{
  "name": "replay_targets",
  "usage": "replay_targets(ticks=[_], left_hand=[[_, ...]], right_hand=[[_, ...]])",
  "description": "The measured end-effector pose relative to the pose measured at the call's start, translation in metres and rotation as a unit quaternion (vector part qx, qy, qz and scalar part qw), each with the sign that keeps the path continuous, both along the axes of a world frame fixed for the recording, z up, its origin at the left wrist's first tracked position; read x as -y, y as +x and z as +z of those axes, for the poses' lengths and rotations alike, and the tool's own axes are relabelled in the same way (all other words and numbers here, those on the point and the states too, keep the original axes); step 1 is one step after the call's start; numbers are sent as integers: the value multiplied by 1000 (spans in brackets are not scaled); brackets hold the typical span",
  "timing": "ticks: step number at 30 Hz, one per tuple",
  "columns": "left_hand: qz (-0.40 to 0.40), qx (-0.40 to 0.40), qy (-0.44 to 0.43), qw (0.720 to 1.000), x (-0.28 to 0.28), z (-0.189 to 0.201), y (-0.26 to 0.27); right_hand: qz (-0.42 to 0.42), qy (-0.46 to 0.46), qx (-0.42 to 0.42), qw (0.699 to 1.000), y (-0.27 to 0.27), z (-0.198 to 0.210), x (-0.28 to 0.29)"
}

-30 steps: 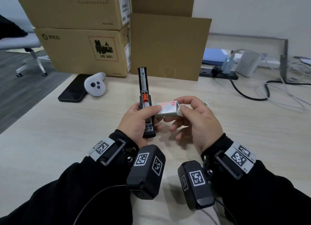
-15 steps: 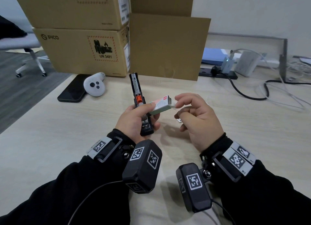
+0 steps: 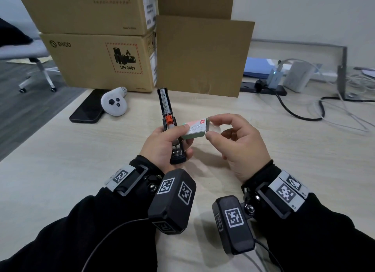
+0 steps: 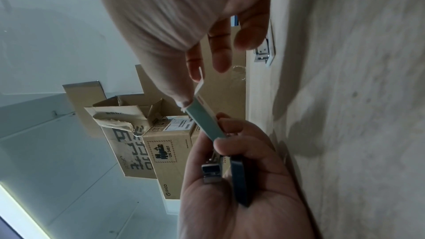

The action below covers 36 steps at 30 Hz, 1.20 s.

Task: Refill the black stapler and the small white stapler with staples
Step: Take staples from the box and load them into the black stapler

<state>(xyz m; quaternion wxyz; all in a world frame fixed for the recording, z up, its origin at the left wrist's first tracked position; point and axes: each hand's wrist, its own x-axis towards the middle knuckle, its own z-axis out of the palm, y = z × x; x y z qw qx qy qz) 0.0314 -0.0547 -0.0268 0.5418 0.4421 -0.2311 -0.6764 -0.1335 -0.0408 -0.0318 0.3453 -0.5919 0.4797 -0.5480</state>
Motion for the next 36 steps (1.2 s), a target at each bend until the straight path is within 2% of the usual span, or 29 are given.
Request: replay_targets(ticks=[10, 16, 36], left_hand=[[6, 12, 0, 1000, 2, -4, 1], [0, 4, -3, 1000, 2, -4, 1], [4, -2, 2, 1000, 2, -3, 1]], right_hand=[[19, 15, -23, 999, 0, -3, 3], [3, -43, -65, 997, -1, 5, -1], [-12, -29, -60, 998, 1, 5, -2]])
